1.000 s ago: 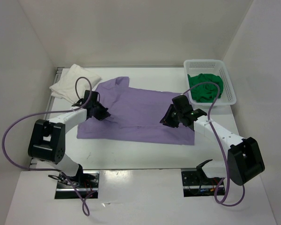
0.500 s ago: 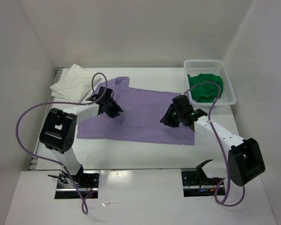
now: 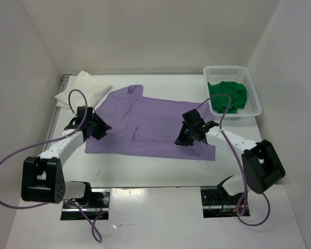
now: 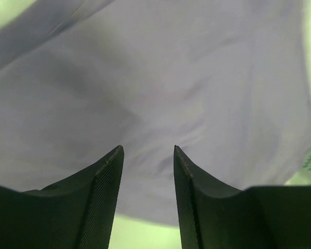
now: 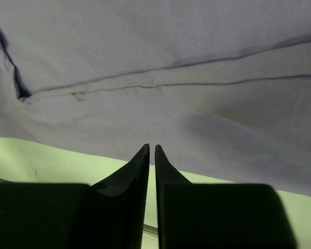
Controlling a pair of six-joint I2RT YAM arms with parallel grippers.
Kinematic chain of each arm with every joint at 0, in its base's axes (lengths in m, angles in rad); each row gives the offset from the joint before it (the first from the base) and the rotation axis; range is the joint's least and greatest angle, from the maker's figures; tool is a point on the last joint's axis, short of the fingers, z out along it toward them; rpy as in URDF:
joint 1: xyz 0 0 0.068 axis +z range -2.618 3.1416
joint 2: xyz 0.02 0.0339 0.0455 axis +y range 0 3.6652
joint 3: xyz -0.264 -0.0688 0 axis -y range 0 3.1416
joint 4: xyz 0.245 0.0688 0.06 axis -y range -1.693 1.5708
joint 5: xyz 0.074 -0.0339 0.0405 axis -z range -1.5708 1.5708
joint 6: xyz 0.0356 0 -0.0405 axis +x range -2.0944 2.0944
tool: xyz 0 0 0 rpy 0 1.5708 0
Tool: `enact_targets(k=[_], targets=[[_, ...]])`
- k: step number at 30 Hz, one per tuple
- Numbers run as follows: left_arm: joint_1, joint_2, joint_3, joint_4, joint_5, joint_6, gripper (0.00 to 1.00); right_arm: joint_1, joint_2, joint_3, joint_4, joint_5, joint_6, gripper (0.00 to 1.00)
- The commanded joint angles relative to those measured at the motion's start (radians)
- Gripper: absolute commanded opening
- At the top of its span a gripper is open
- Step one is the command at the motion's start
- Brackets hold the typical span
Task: Fold and stack the t-shirts
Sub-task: Fold the flattened tshirt in 1/3 of the way
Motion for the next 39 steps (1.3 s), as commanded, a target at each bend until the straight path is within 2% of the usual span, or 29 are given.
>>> enact_targets(k=[1,2,5,8,12,14,16,19,22,27,34,39], targets=[[0.051,-0.123,-0.115,-0.116,0.043,0.043,0.51,0.019,-0.102,-0.009,0.009,0.059,0.032,0.16],[0.135,-0.196,-0.168,-0.151,0.053,0.043,0.51,0.019,-0.132,-0.021,-0.008,0.075,0.041,0.20],[0.263,-0.258,-0.201,-0.260,0.031,0.053,0.51,0.019,-0.218,-0.046,-0.049,0.098,0.060,0.24],[0.301,-0.258,-0.222,-0.275,0.022,0.024,0.52,0.019,-0.275,-0.096,-0.068,0.084,0.083,0.27],[0.366,-0.239,-0.268,-0.168,0.094,0.002,0.52,0.019,-0.332,-0.151,-0.077,0.098,0.095,0.32],[0.375,-0.208,-0.268,-0.068,0.157,0.002,0.49,0.005,-0.341,-0.152,-0.059,0.098,0.071,0.29],[0.375,-0.182,-0.250,-0.024,0.169,0.002,0.38,-0.007,-0.278,-0.130,-0.039,0.086,0.031,0.17],[0.277,-0.143,-0.193,0.001,0.153,-0.009,0.31,-0.007,-0.134,-0.078,0.028,0.049,-0.017,0.07],[0.147,-0.079,-0.169,0.027,0.093,-0.029,0.31,-0.007,0.007,-0.018,0.067,0.037,-0.029,0.06],[0.102,0.009,-0.205,0.009,0.083,-0.040,0.30,-0.007,0.104,-0.021,0.078,0.055,-0.014,0.06],[0.220,-0.094,-0.299,-0.146,0.115,0.055,0.32,0.002,-0.002,-0.220,0.055,0.027,0.075,0.04],[0.165,-0.180,-0.308,-0.235,0.160,-0.009,0.34,0.047,-0.147,-0.335,0.000,-0.032,0.164,0.04]])
